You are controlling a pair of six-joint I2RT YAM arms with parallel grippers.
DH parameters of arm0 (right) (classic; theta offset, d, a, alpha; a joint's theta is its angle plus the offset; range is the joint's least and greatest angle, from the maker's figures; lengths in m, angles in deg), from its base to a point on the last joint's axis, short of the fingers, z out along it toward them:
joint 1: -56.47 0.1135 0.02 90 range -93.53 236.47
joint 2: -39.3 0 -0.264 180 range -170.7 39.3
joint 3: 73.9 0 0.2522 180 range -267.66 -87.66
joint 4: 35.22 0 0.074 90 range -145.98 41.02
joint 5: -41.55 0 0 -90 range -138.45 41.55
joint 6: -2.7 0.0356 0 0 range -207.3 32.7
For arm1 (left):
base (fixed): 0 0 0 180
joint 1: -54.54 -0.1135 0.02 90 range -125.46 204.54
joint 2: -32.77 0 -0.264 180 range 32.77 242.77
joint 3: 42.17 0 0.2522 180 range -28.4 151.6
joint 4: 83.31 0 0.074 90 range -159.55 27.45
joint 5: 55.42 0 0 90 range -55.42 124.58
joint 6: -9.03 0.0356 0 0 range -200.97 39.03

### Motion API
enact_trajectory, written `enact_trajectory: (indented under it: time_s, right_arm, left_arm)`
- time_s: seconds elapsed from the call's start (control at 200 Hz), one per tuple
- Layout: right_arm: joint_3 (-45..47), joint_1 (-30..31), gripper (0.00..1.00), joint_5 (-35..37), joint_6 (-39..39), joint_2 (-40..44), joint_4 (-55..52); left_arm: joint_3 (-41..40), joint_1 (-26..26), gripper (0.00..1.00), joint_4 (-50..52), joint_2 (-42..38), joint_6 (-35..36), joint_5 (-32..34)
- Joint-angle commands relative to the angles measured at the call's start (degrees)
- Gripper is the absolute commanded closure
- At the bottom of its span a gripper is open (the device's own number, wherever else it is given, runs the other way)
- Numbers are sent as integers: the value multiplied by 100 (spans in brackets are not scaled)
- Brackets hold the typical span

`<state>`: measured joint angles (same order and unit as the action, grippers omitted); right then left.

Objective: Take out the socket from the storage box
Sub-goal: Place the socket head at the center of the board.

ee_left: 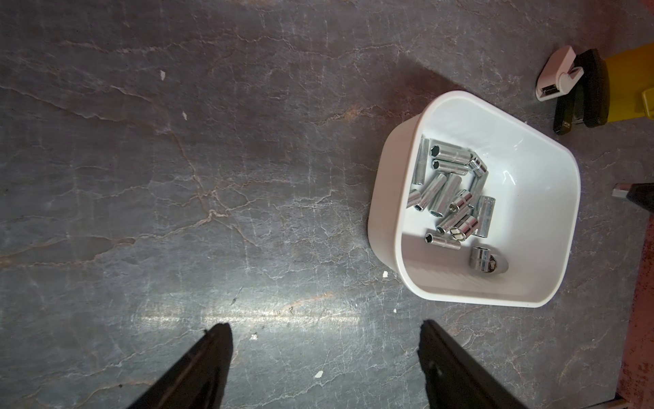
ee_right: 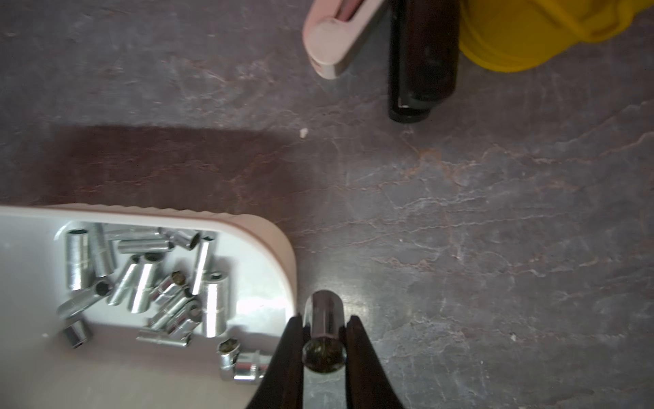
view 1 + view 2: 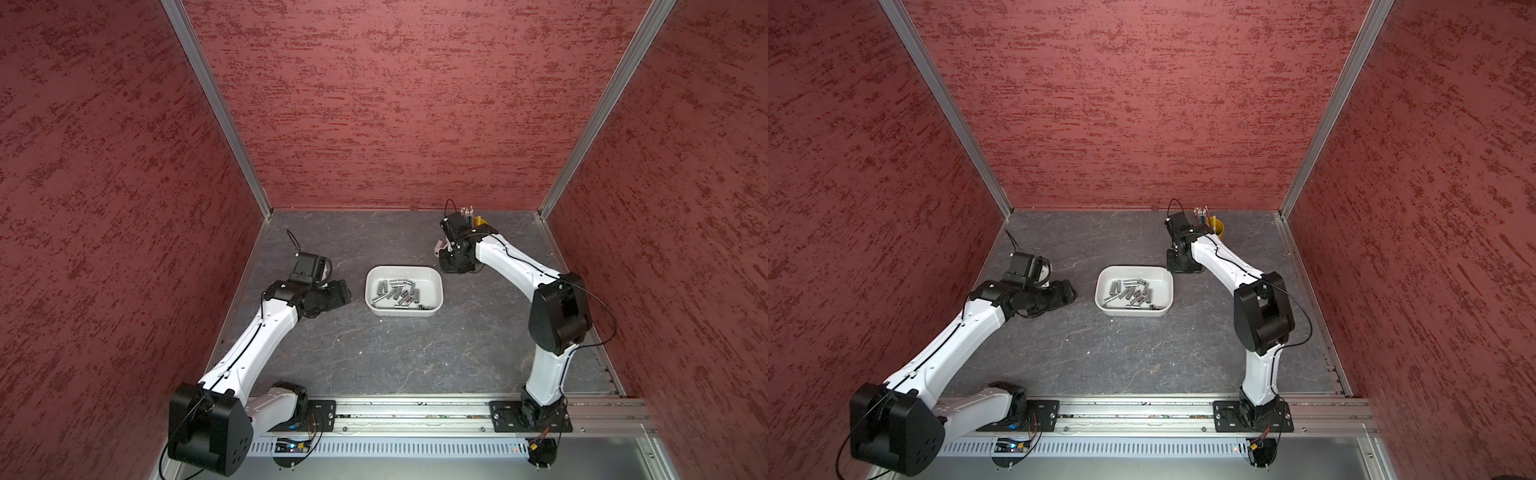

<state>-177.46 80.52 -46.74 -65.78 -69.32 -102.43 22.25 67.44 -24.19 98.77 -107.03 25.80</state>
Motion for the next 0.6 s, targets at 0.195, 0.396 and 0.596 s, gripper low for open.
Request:
enact_trajectory:
  time_s: [0.195,0.396,0.596]
  right_arm:
    - [269,-195,82,5,-96,-452,434]
    - [261,-192,82,-75,-76,-741,534]
    - [226,-191,80,-72,-61,-908,560]
  left_arm:
    - [-47,44,14,-64,58,49,82]
    - [-52,71,14,-48,56,49,100]
    - [-73,105,12,-60,81,45,139]
